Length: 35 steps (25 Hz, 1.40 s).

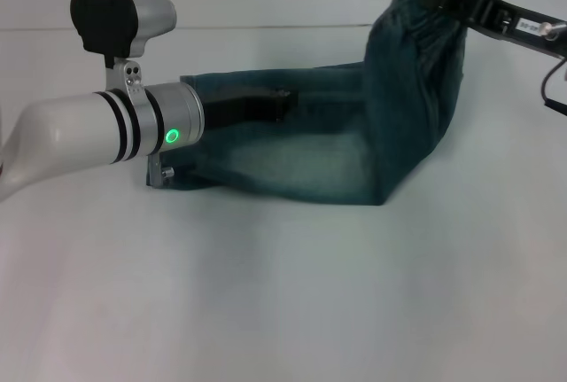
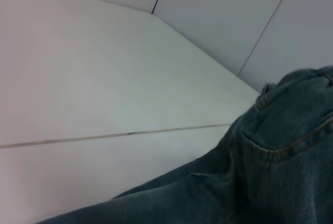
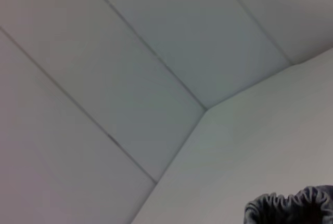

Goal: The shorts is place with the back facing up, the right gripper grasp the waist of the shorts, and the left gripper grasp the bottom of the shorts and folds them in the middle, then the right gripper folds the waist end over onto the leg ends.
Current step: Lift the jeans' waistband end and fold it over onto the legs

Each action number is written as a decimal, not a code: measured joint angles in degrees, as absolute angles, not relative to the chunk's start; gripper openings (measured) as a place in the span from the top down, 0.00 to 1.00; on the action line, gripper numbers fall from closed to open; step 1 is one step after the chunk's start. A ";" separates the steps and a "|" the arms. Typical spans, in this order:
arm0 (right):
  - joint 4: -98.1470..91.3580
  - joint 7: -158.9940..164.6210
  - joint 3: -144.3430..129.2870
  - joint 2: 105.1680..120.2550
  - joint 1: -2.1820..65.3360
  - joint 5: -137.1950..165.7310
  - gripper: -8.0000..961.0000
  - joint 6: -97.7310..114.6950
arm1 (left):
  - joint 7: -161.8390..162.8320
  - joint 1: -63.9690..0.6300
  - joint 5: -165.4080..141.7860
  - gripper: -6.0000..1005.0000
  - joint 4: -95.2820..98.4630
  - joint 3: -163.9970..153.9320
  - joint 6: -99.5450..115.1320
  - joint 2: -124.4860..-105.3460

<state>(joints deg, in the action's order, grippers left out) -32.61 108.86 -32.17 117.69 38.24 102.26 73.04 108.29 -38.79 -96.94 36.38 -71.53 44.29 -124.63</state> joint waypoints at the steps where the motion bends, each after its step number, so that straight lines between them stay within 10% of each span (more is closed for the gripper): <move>1: -32.63 108.89 -32.54 117.85 38.72 102.26 0.85 73.05 | 108.06 -38.85 -96.78 0.93 36.16 -71.55 44.27 -124.63; 35: -32.01 116.20 -50.27 119.53 52.24 102.17 0.82 66.58 | 101.10 -38.40 -92.21 0.93 31.24 -73.58 43.58 -124.63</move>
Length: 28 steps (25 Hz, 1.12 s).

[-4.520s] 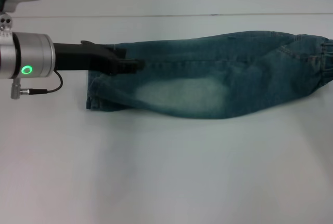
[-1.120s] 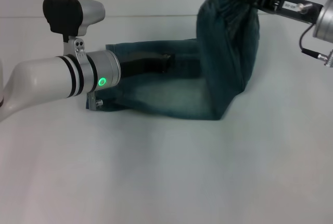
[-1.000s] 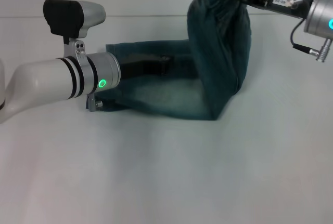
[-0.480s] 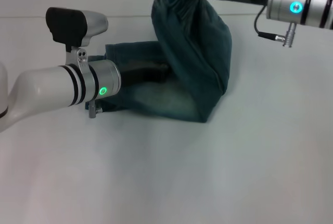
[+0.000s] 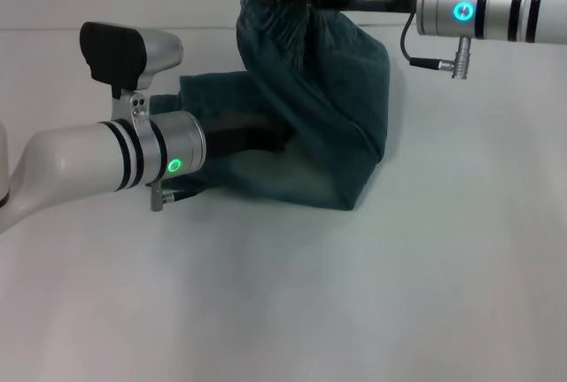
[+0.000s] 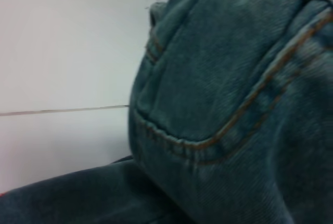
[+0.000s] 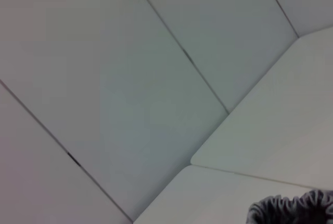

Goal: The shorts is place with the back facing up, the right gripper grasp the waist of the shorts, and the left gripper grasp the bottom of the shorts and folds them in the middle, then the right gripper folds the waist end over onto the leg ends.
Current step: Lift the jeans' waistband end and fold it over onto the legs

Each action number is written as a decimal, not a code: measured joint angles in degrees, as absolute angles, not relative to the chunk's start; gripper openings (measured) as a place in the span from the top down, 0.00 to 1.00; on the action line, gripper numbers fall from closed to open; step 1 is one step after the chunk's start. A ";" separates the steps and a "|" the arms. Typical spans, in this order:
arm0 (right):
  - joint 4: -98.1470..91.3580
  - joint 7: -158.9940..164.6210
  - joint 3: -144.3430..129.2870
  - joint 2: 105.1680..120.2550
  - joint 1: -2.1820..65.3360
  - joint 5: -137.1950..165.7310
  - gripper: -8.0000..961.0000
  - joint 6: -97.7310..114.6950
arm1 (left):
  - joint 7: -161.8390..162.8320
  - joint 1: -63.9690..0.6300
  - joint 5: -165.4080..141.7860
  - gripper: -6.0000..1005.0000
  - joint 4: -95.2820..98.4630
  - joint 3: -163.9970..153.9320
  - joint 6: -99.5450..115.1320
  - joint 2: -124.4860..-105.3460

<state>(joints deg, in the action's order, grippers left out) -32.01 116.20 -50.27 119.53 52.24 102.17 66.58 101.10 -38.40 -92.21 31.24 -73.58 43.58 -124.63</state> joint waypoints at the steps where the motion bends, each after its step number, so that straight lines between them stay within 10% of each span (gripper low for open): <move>1: -31.97 116.58 -50.95 119.53 52.51 102.24 0.82 66.35 | 100.98 -38.40 -92.33 0.93 31.26 -73.58 43.90 -124.63; 28: -31.71 123.13 -63.90 119.73 56.98 102.57 0.79 60.04 | 95.84 -34.39 -92.40 0.92 32.21 -69.91 43.89 -124.49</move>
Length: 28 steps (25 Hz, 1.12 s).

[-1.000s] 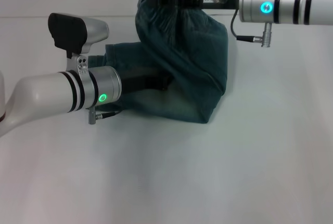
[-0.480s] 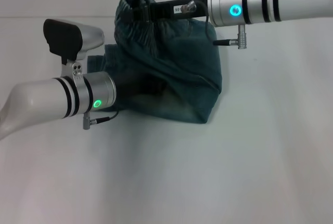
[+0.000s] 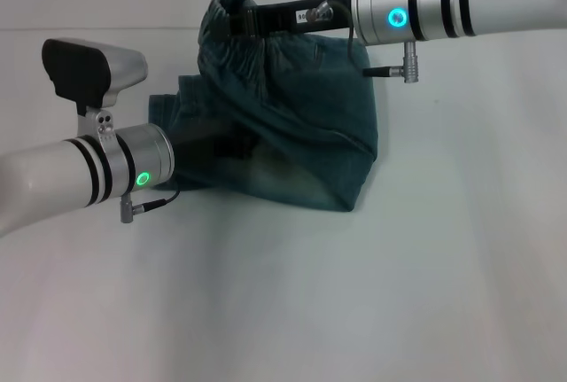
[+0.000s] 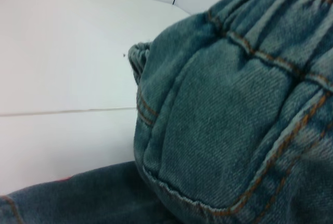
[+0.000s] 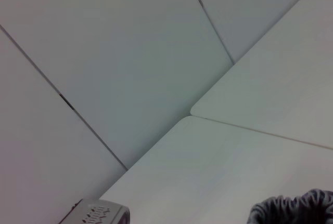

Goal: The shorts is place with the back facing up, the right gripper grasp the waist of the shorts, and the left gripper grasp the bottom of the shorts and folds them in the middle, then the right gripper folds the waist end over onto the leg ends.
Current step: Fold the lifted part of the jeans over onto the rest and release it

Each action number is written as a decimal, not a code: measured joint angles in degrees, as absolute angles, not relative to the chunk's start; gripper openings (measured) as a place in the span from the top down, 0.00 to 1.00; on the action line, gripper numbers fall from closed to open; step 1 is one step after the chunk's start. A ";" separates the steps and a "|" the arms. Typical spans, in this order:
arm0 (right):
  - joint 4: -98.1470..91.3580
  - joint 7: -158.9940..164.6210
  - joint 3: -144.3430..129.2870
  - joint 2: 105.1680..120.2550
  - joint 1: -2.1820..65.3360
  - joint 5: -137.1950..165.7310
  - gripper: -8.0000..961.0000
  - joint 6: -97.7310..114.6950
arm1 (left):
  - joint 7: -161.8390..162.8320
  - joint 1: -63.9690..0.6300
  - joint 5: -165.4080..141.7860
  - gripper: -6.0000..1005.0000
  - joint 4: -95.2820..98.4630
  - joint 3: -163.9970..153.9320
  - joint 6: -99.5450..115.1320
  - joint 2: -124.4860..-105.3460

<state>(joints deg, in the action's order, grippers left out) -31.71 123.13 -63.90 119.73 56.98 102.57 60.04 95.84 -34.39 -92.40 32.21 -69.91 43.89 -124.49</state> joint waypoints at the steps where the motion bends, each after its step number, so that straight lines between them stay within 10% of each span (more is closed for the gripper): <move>1: -31.71 123.12 -63.90 119.72 56.95 102.57 0.79 60.03 | 95.83 -34.43 -92.53 0.92 32.36 -69.95 43.98 -124.47; 10: -31.73 123.11 -64.36 119.70 56.95 102.74 0.79 59.32 | 94.72 -32.99 -91.60 0.91 34.33 -68.65 42.90 -124.62; 28: -31.02 123.31 -64.37 119.71 57.57 102.49 0.77 57.91 | 90.58 -29.97 -91.05 0.17 37.63 -54.68 40.21 -124.52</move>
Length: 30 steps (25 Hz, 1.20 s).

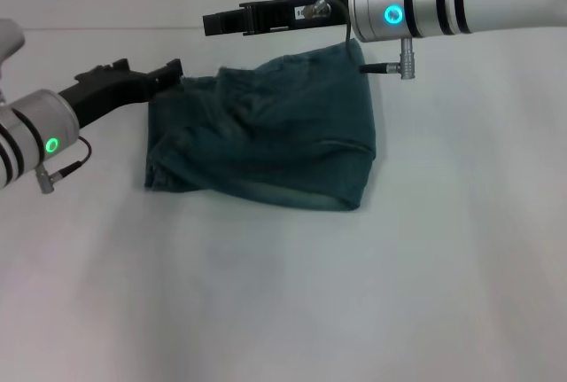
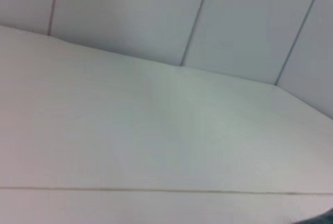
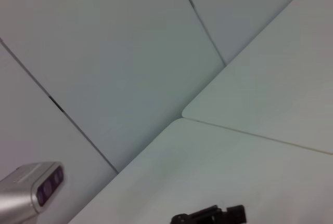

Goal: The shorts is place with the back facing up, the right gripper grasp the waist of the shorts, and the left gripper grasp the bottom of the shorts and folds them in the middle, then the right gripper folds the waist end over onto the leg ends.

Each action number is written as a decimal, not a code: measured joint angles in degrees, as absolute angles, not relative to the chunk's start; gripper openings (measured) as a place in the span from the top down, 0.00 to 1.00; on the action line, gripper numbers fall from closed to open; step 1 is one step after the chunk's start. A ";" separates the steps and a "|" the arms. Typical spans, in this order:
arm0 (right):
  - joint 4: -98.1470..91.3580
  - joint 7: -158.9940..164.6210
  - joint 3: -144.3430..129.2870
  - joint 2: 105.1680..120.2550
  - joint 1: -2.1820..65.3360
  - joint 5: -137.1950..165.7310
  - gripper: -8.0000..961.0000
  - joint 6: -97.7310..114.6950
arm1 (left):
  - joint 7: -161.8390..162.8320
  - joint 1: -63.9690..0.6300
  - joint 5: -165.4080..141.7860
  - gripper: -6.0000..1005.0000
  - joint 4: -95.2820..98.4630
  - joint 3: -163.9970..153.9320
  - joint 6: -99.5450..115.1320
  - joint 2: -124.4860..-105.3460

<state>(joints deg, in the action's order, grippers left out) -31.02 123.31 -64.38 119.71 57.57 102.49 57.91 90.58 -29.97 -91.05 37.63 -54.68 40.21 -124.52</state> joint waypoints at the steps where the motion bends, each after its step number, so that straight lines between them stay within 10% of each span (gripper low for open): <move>1: -31.02 123.31 -64.34 119.71 57.57 102.47 0.77 57.82 | 90.55 -29.84 -91.05 0.16 37.92 -54.52 40.08 -124.55; 12: -33.24 120.90 -64.22 119.88 54.78 100.92 0.30 57.03 | 87.50 -28.62 -87.81 0.05 39.79 -51.72 38.51 -124.65; 30: -36.20 100.28 -63.84 119.90 36.68 76.96 0.03 62.95 | 80.81 -22.62 -81.25 0.05 41.45 -33.87 63.12 -124.27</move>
